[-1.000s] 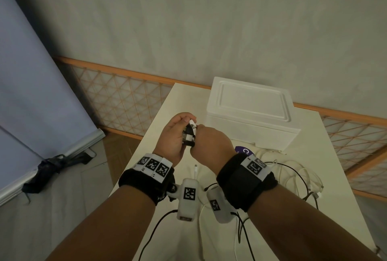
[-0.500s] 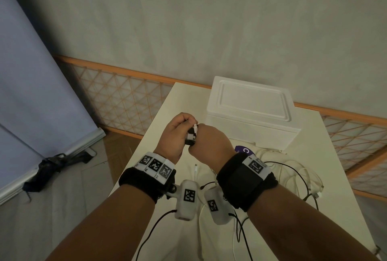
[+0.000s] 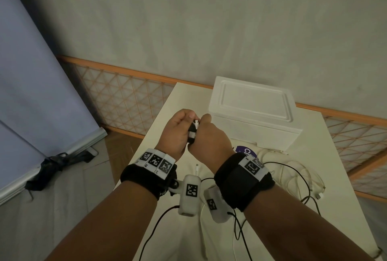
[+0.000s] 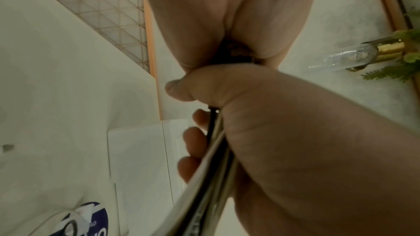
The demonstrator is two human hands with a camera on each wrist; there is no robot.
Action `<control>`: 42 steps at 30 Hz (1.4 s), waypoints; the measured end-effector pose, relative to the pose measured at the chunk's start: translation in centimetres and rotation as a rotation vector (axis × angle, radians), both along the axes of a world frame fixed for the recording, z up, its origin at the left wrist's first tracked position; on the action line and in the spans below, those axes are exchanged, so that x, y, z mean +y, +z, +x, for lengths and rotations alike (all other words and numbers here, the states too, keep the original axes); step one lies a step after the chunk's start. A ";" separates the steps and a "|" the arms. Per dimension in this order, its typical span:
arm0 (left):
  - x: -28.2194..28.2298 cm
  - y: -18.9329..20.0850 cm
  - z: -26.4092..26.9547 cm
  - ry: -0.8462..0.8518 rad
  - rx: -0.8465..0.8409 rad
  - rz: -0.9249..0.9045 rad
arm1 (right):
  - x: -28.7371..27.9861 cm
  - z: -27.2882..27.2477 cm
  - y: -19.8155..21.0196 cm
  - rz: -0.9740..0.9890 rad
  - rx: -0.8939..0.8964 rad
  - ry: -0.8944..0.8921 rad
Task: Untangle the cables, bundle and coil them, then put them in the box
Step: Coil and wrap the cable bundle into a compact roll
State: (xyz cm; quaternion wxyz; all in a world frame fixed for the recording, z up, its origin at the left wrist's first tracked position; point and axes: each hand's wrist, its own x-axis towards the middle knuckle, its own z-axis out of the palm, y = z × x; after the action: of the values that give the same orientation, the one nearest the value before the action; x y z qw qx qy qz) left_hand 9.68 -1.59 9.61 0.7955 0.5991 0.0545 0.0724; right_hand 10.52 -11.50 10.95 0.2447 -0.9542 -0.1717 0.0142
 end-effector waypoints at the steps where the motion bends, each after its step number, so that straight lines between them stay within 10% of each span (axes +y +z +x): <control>1: 0.0 0.0 -0.1 -0.002 0.004 0.022 | 0.0 0.0 -0.1 0.004 -0.010 -0.001; 14: -0.1 -0.2 -0.3 0.121 0.041 0.105 | -0.5 0.7 -0.7 0.198 0.154 0.004; 18: -0.1 -0.1 -0.2 0.246 0.060 -0.097 | -0.5 0.2 -1.4 0.054 -0.115 0.081; 24: -0.4 0.3 0.2 0.244 0.041 0.141 | -0.2 0.3 -1.4 -0.012 -0.240 0.101; 31: 0.1 1.3 0.6 0.191 0.223 -0.362 | -0.5 0.8 -1.1 -0.158 -0.227 0.129; 42: 0.0 1.4 0.5 0.095 0.183 -0.005 | 0.1 0.8 -0.6 -0.166 -0.209 0.108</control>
State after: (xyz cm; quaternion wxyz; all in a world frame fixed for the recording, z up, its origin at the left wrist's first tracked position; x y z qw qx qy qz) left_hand 10.16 -1.61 11.04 0.7844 0.5980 0.1556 0.0548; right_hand 11.34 -11.39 10.35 0.1444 -0.9568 -0.2455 -0.0582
